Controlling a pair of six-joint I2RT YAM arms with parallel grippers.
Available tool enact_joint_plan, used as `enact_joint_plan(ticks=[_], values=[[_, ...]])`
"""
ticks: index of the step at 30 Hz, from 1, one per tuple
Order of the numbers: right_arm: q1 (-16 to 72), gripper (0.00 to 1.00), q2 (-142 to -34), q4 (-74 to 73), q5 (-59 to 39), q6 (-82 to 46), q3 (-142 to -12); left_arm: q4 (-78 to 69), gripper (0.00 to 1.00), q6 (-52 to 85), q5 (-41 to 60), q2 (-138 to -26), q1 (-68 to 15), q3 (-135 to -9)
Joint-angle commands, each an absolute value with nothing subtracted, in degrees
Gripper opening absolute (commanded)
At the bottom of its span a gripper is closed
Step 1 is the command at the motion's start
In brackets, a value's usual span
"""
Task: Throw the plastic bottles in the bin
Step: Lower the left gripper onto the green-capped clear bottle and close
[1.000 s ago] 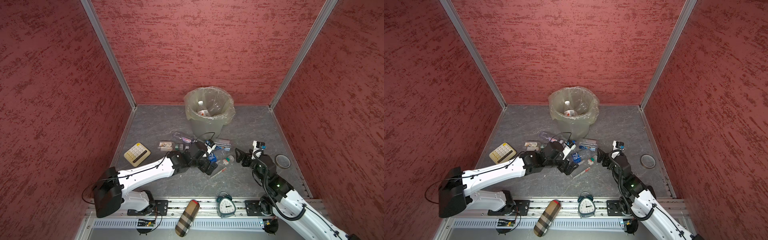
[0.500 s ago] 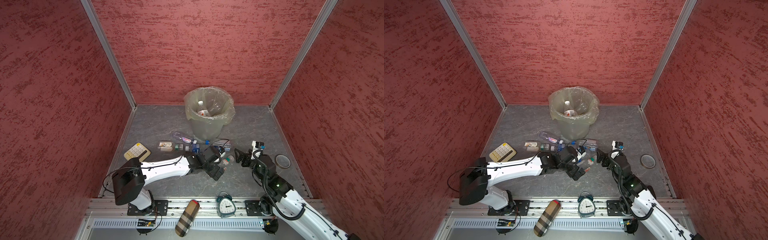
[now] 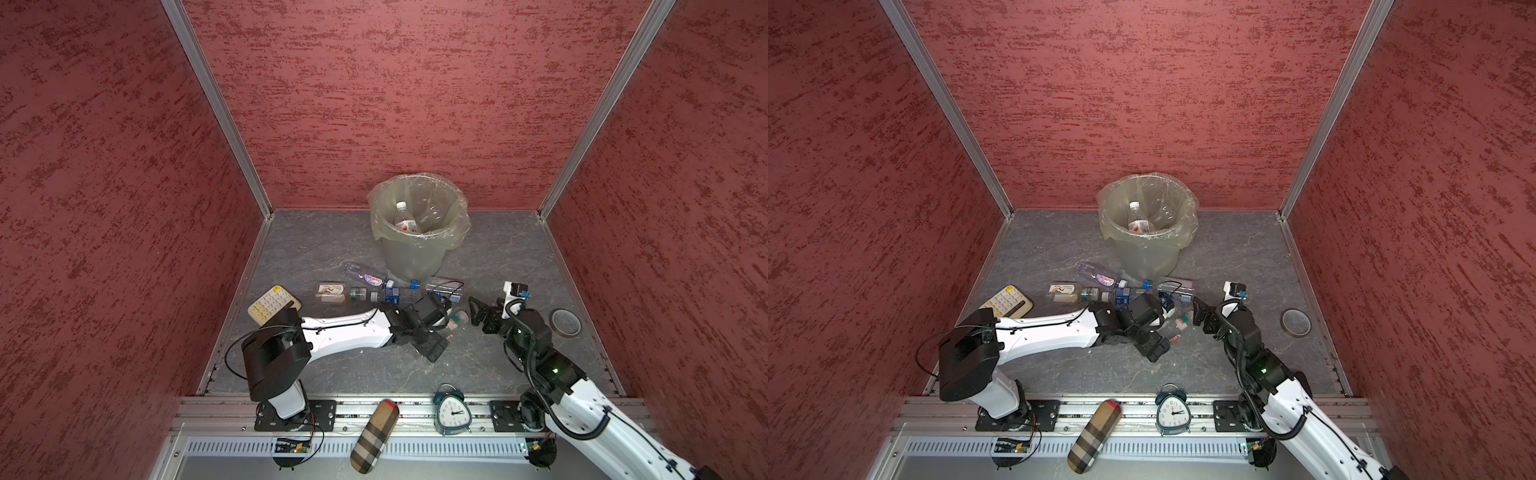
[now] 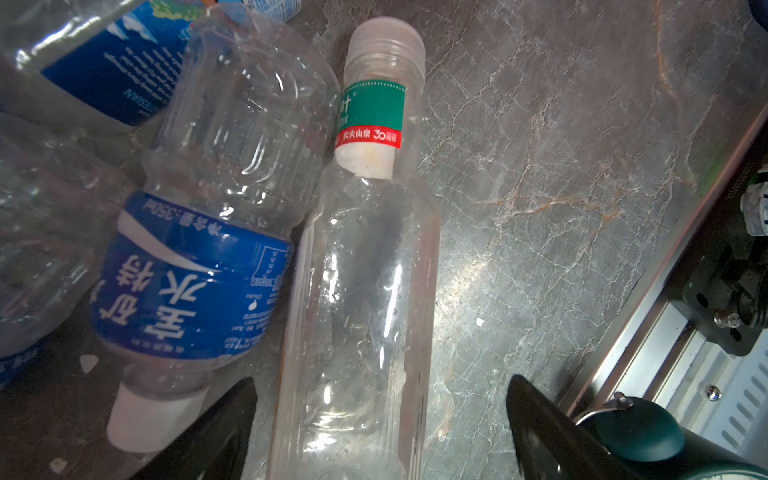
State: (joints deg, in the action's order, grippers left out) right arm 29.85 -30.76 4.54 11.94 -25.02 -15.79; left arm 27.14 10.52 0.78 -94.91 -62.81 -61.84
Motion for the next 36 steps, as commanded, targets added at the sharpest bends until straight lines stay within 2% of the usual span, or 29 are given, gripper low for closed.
enact_joint_plan(ticks=[1,36], values=[[29.8,0.98,-30.8,3.2,11.2,-24.6,-15.5,28.3,0.94,9.6,0.0,-96.4,-63.1,-63.7],[29.9,0.98,-31.1,3.3,11.6,-24.9,-15.6,33.6,0.73,9.0,-3.1,-105.3,-64.8,-69.2]])
